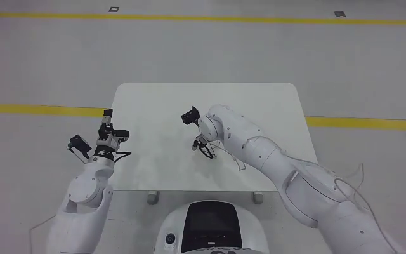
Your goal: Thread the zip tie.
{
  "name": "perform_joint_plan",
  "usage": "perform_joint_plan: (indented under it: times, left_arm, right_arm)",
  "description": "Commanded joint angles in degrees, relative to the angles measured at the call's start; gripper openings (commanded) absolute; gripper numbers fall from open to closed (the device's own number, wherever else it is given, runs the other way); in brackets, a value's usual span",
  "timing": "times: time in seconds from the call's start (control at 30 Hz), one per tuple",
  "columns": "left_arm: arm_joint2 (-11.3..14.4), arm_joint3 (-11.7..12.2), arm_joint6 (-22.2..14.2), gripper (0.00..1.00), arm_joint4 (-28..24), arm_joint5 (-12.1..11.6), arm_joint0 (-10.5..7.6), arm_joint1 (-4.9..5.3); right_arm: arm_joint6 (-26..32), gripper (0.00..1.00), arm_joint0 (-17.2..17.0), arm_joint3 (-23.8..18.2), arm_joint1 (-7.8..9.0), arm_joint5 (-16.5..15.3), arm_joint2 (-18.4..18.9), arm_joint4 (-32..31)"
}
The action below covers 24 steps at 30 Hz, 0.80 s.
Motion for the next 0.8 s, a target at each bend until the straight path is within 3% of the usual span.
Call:
perform_joint_plan:
  times: [0.0,0.5,0.7,0.73,0.77]
  left_arm:
    - [0.00,0.00,0.00,1.00,0.00,0.00,0.00,0.00]
    - [0.00,0.00,0.00,1.00,0.00,0.00,0.00,0.00]
    - [0.00,0.00,0.00,1.00,0.00,0.00,0.00,0.00]
    - [0.00,0.00,0.00,1.00,0.00,0.00,0.00,0.00]
    - [0.00,0.00,0.00,1.00,0.00,0.00,0.00,0.00]
  right_arm:
    - [-0.33,1.00,-0.19,-0.03,0.01,-0.02,-0.03,-0.11]
    - [-3.07,1.00,-2.08,-0.65,0.27,-0.07,1.15,-1.76]
    - [-1.08,1.00,-2.70,-2.79,1.01,0.67,2.54,-3.52]
    - [-0.81,0.90,-2.81,-3.13,1.13,0.72,2.77,-3.77]
    - [-0.57,0.69,-2.90,-3.50,1.26,0.77,3.03,-4.00]
